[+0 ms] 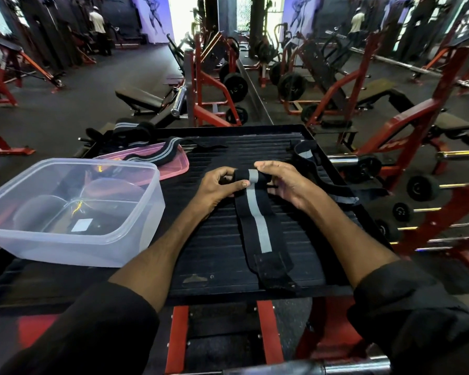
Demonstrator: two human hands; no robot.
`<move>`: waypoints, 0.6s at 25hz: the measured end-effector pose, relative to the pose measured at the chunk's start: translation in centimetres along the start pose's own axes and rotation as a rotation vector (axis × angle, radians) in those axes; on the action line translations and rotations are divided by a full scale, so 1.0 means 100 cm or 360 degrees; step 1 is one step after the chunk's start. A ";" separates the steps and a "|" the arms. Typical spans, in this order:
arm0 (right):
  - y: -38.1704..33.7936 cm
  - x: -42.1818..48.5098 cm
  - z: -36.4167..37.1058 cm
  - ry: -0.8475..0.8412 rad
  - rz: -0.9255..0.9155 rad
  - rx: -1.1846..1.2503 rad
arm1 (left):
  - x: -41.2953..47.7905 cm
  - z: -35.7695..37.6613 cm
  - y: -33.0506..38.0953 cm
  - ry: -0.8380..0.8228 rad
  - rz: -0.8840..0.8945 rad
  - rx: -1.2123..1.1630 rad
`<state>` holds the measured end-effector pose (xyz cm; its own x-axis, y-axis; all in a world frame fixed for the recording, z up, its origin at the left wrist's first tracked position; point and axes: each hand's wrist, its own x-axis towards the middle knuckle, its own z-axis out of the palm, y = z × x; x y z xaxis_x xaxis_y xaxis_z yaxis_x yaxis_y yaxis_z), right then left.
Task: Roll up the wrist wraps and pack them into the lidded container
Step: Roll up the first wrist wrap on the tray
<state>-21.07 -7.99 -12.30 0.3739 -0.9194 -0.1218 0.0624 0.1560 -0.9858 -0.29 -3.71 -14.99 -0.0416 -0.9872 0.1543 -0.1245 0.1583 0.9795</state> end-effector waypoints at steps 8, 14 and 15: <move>0.011 -0.001 -0.009 -0.0257 -0.0126 -0.0403 | -0.008 -0.003 0.011 -0.0082 -0.0056 -0.0137; 0.012 -0.010 -0.004 -0.0163 -0.0348 -0.0432 | -0.014 -0.011 0.019 -0.0280 -0.0282 -0.0124; 0.012 -0.013 -0.003 -0.0167 -0.0351 -0.0420 | -0.014 -0.011 0.017 -0.0255 -0.0249 -0.0097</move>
<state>-21.79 -6.77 -13.32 0.4718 -0.8765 0.0960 -0.0841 -0.1531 -0.9846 0.65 -2.10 -13.37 -0.1841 -0.9827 -0.0181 -0.0822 -0.0029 0.9966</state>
